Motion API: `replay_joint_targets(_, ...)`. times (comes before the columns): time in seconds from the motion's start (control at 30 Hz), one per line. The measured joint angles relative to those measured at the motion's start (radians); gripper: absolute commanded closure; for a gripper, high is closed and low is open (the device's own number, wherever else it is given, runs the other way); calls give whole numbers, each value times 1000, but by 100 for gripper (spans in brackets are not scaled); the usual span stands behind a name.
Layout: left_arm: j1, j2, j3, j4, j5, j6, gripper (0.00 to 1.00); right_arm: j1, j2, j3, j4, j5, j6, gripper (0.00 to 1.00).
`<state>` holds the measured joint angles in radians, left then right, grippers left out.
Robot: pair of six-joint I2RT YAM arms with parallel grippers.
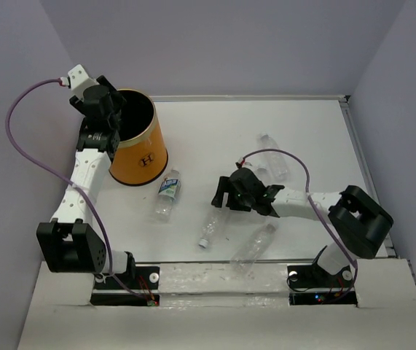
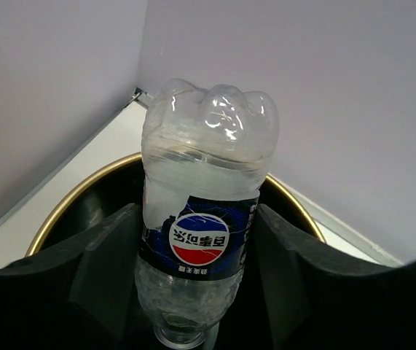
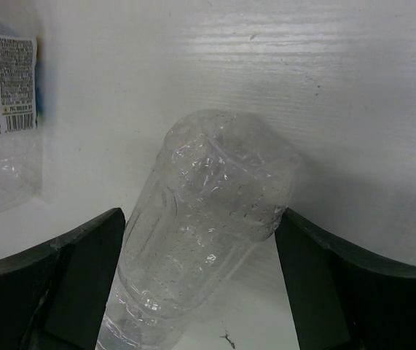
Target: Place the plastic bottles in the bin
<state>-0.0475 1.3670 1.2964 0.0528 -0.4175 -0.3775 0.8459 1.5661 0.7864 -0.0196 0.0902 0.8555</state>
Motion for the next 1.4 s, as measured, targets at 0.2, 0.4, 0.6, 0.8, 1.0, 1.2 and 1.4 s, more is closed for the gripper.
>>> replay_joint_targets(0.2,0,-9,-2,-14,44,2,10,0,6,11,12,38,9,48)
replay_joint_targets(0.4,2,-135,-61,-29,183,-21,10,0,-77,11,8,102,-19,62)
replay_joint_targets(0.6,-4,-356,-157,-51,372,-40,12,0,-257,31,18,146,-92,64)
replay_joint_targets(0.8,-14,-551,-306,-197,556,-34,13,0,-277,207,29,165,-200,69)
replay_joint_targets(1.0,-17,-658,-394,-367,619,-23,15,0,-184,481,64,162,-307,72)
replay_joint_targets(1.2,-17,-736,-398,-455,576,-29,16,0,35,896,73,153,-473,72)
replay_joint_targets(1.4,-17,-774,-432,-494,552,-60,17,0,301,1320,79,153,-589,72)
